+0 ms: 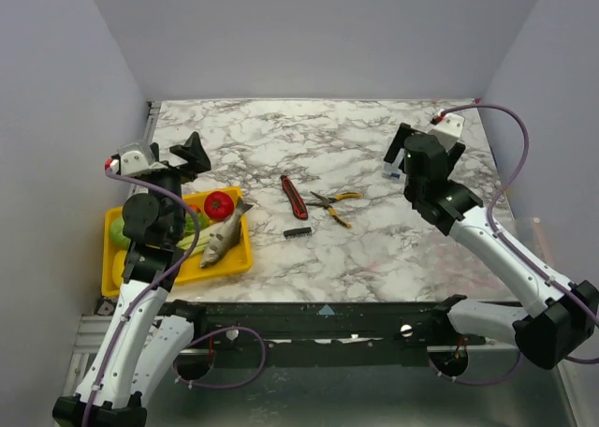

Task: Place the food in the zip-top bag and seal the zipper
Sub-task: Move the zipper food storage bag to the center of the board.

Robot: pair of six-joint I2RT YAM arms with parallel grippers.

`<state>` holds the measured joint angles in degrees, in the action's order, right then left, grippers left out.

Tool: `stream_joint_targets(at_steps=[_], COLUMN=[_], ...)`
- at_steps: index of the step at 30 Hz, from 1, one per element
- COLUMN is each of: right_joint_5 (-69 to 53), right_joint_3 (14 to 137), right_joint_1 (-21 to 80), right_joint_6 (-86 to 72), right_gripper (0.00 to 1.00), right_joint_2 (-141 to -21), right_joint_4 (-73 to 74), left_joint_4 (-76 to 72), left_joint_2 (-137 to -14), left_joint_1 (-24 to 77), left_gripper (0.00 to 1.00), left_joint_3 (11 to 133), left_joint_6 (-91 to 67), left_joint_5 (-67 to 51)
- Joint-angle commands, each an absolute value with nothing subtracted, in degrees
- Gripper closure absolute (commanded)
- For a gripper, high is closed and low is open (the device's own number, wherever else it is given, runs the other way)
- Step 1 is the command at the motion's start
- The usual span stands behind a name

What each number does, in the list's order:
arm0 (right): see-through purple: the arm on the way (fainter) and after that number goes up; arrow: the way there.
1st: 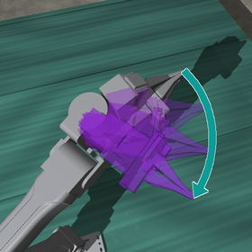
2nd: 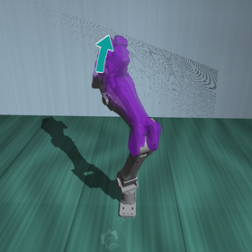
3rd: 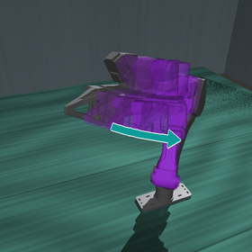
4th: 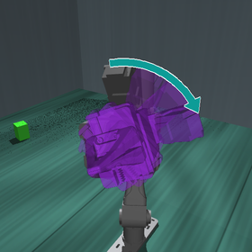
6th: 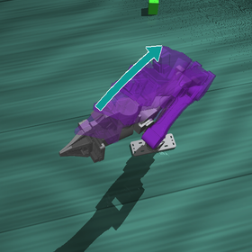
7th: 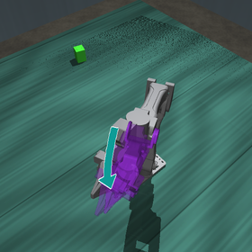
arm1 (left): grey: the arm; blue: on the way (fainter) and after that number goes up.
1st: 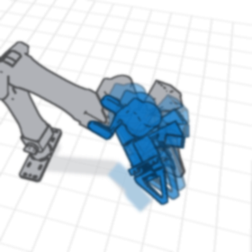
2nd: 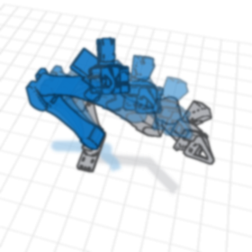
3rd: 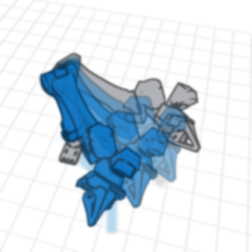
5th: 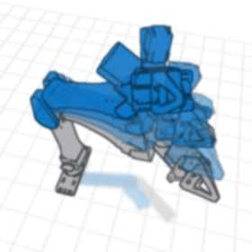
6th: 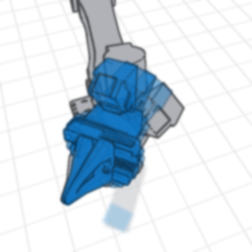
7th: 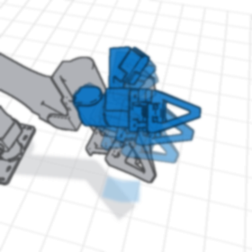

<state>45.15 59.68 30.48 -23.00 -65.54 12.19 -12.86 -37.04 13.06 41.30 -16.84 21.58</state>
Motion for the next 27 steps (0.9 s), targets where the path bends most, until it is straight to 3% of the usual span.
stream_joint_targets(at_steps=[1,5,11,18,27], right_joint_5=[52.8,55.8,53.0,47.3,35.4], right_joint_3=[61.5,62.1,62.4,53.3,39.7], right_joint_1=[29.8,27.1,17.1,5.6,-9.8], right_joint_6=[-26.2,-27.1,-42.3,-53.7,-56.8], right_gripper=[0.0,0.0,0.0,0.0,0.0], right_joint_2=[-67.9,-69.4,-73.6,-67.8,-63.0], right_joint_4=[19.2,21.1,32.1,34.3,28.9], left_joint_4=[-7.5,-4.7,-0.1,-0.1,0.4], left_joint_2=[-39.9,-42.1,-46.1,-46.4,-46.2], left_joint_1=[12.7,12.7,13.2,17.0,19.8], left_gripper=[0.01,0.01,0.01,0.01,0.01], left_joint_3=[44.1,47.8,52.9,51.0,50.6], left_joint_6=[-14.8,-12.4,-11.1,-9.6,-9.1], left_joint_5=[14.8,8.4,-3.6,-6.7,-7.5])
